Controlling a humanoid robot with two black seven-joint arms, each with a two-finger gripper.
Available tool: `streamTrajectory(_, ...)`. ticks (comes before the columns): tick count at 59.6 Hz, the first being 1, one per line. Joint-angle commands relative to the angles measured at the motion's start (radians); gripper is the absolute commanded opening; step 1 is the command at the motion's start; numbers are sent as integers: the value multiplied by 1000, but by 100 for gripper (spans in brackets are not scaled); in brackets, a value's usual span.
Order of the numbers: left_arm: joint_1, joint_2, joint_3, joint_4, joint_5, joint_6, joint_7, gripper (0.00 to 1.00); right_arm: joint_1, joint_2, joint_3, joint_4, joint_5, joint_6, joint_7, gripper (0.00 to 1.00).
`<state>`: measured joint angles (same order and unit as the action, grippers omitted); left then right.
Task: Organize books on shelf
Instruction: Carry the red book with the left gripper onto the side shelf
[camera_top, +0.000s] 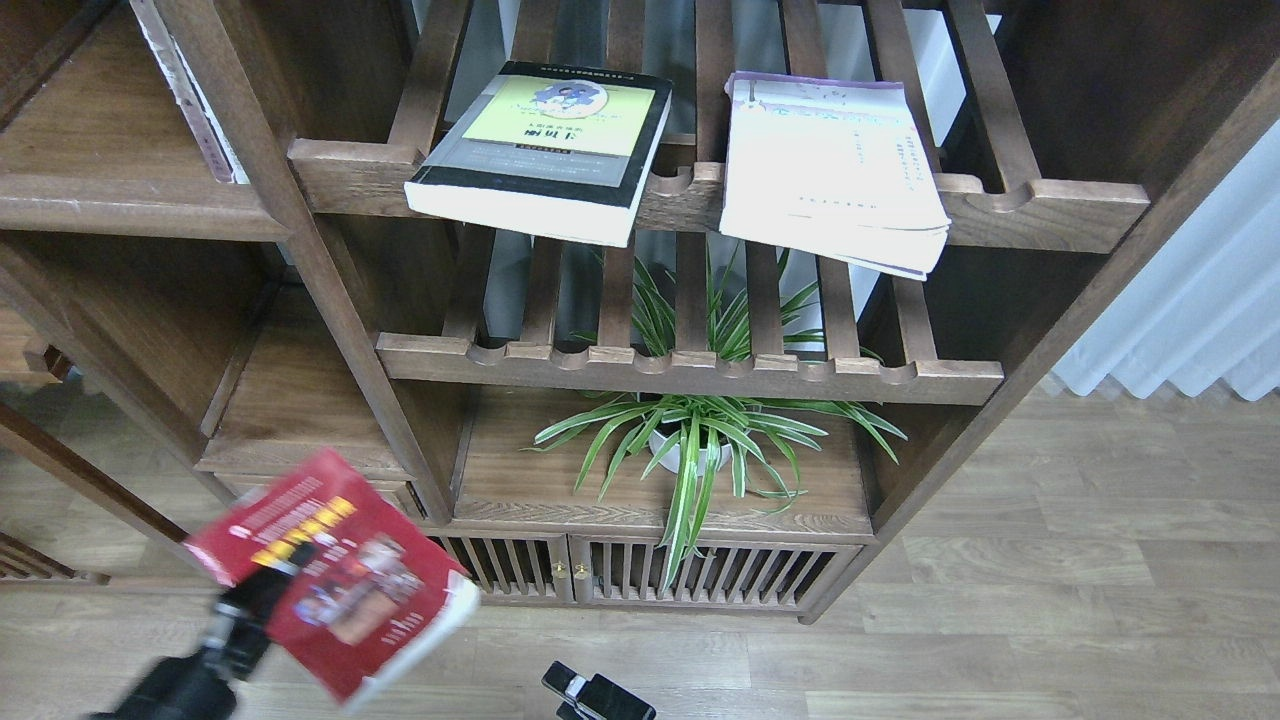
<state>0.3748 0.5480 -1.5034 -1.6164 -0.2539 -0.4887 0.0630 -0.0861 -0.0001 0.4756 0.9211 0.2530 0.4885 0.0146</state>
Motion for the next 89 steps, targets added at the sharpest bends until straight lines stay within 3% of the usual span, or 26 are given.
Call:
streamTrajectory(1, 6, 67, -138, -11, 1, 0, 1, 9, -1, 0, -2, -4, 0, 0, -1, 100)
streamTrajectory(20, -57, 245, -365, 1, 7, 0, 8, 10, -1, 0, -5, -24, -1, 0, -2, 100)
streamTrajectory(25, -177, 265, -359, 26, 42, 0, 58, 12, -1, 0, -6, -25, -1, 0, -4, 100)
streamTrajectory(31, -332, 259, -356, 69, 154, 0, 171, 13, -1, 0, -6, -25, -1, 0, -4, 100)
streamTrajectory(35, -419, 256, -357, 87, 223, 0, 201, 12, -1, 0, -6, -25, -1, 0, -4, 100)
streamTrajectory(49, -635, 190, -370, 161, 522, 0, 209, 11, -7, 0, -6, -25, -1, 0, -4, 100)
streamTrajectory(50, -692, 175, -376, 180, 606, 0, 213, 11, -7, 0, -6, -25, -1, 0, -4, 100)
streamTrajectory(68, -924, 152, -334, 332, 841, 0, 239, 11, -14, 0, -6, -25, -1, 0, -2, 100)
streamTrajectory(89, -1329, 96, -35, 624, 900, 0, 239, 12, -11, 0, -6, -24, -1, 0, -1, 100)
